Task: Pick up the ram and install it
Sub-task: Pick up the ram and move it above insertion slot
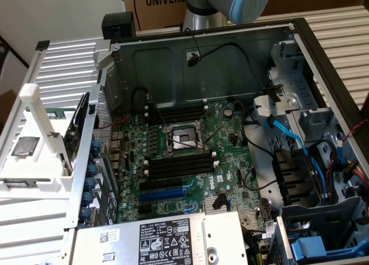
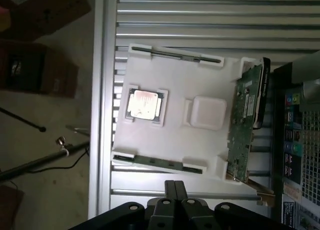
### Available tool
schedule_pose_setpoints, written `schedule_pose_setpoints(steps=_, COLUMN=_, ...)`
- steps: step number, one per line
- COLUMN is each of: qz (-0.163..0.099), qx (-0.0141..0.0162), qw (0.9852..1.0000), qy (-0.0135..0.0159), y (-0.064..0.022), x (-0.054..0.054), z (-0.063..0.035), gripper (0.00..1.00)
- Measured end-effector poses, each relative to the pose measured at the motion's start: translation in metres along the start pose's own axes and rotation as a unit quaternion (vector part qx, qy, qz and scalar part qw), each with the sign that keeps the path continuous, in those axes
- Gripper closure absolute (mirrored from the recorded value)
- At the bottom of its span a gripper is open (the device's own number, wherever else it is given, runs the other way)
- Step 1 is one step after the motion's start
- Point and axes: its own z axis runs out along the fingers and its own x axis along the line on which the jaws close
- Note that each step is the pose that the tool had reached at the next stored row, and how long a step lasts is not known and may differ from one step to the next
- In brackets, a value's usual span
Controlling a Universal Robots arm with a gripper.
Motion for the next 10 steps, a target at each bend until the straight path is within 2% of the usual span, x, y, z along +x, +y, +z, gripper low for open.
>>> schedule_pose_setpoints(steps=5, qz=-0.046, qx=-0.0014, qw=0.9989, qy=0.0007, y=0.0, x=0.0, z=0.0008, gripper=0.9)
schedule_pose_setpoints(steps=10, qz=-0.091, qx=-0.0031, qw=0.9959, qy=0.0014, y=0.0, x=0.0, z=0.0016, gripper=0.9)
